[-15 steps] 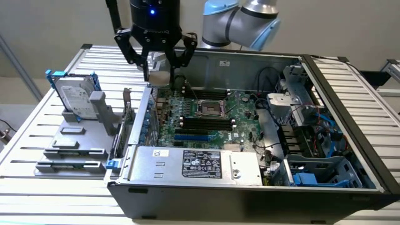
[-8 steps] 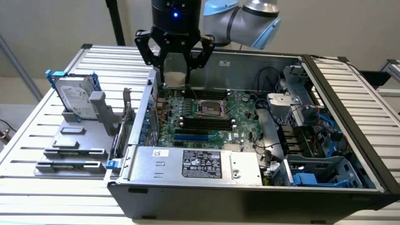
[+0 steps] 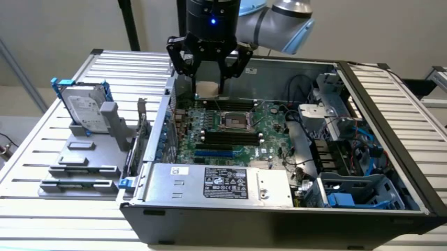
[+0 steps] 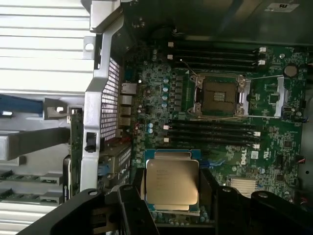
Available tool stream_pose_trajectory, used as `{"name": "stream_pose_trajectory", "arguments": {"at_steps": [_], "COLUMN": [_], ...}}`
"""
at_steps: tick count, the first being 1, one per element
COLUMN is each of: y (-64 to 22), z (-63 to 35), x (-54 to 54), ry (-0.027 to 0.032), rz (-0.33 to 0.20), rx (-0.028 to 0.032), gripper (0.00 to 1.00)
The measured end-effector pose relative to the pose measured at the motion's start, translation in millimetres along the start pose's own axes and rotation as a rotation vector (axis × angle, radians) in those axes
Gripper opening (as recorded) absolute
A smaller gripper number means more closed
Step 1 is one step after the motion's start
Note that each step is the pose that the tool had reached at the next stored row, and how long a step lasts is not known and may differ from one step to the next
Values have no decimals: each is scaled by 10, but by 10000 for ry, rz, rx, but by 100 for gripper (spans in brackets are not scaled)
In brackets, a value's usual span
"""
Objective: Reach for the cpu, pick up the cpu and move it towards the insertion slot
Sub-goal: 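Pick up the cpu and move it towards the insertion slot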
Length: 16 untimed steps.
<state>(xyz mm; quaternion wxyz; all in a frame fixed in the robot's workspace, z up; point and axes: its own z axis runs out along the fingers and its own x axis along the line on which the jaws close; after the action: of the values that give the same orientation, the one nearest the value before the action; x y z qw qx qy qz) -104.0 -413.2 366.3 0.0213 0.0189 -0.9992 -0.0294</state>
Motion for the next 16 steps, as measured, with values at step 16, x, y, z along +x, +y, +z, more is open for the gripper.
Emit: {"name": "stream_pose_trajectory", "arguments": {"at_steps": [16], "y": [345], "z": [30], "x": [-417], "ry": [-2], "rz": [-1], "rx": [-1], "gripper": [54]}}
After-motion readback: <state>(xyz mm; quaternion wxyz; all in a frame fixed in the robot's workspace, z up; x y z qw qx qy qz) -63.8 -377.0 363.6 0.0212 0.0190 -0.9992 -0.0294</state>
